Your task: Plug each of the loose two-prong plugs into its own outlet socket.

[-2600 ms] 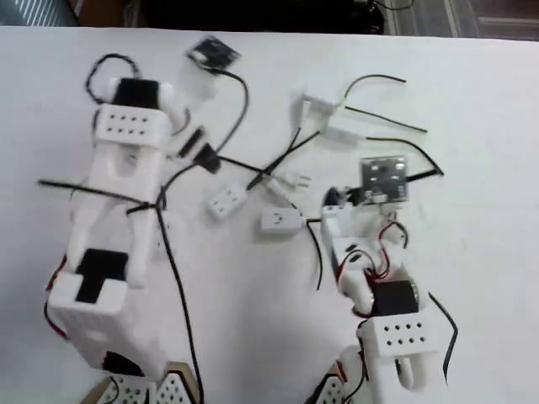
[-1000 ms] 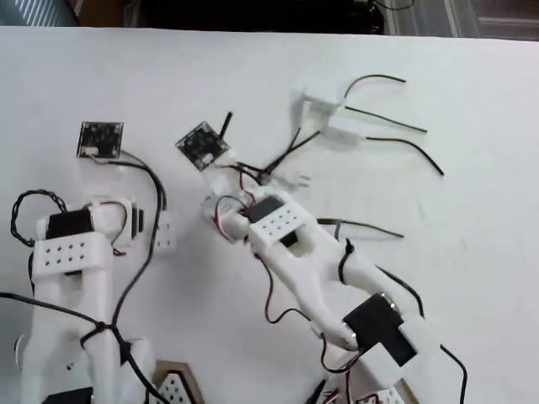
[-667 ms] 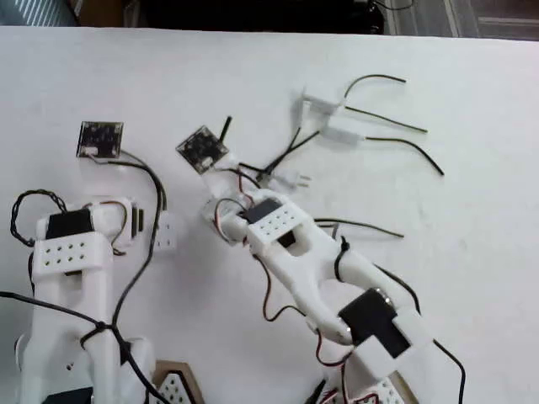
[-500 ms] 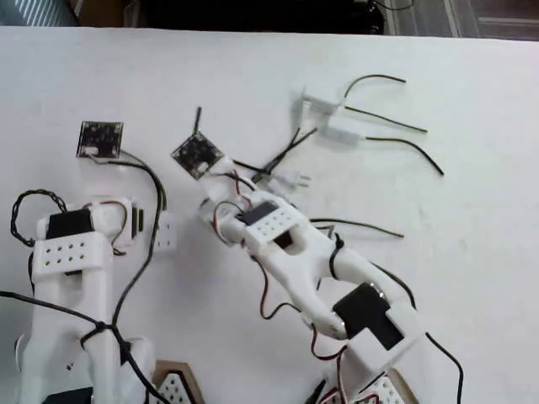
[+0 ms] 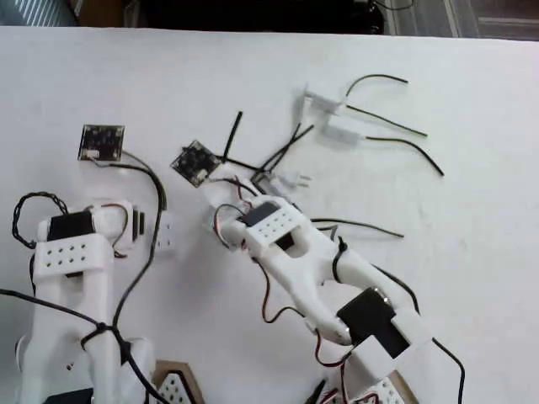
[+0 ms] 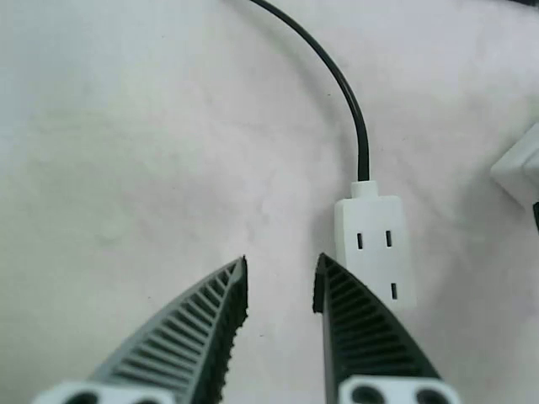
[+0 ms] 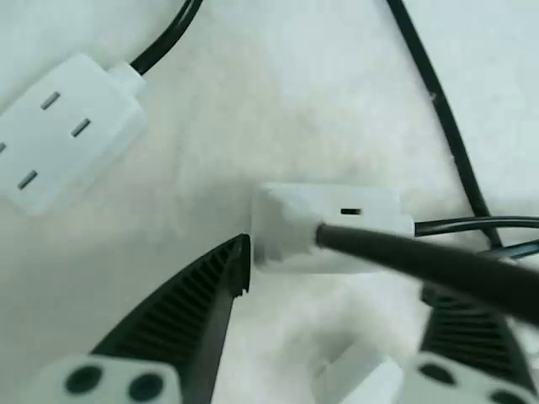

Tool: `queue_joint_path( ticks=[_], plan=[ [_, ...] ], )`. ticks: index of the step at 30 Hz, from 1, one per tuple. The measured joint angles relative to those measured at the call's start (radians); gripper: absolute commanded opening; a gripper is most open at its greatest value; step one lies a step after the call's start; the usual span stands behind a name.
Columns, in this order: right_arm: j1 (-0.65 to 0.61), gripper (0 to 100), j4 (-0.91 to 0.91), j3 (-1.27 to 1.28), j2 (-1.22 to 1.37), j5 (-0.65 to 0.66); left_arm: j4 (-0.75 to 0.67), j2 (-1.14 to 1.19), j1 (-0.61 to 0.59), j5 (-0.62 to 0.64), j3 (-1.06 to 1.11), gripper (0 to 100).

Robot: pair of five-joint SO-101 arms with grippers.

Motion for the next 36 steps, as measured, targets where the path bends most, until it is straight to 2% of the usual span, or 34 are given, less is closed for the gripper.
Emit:
queue_joint_path(
  ticks=[9,15,23,30,36],
  plan=[
    [0.000,40.9,0.008,0.000,0.002,-0.002,0.000,0.000,0.000,0.000,0.000,14],
    [0.000,40.2,0.008,-0.068,0.126,0.000,0.000,0.000,0.000,0.000,0.000,14],
    [0.002,17.1,0.074,-0.132,0.149,0.000,0.000,0.000,0.000,0.000,0.000,14],
    [0.011,15.6,0.074,-0.141,0.143,-0.002,0.000,0.000,0.000,0.000,0.000,14],
    [0.002,15.6,0.074,-0.141,0.015,0.000,0.000,0.000,0.000,0.000,0.000,14]
  ],
)
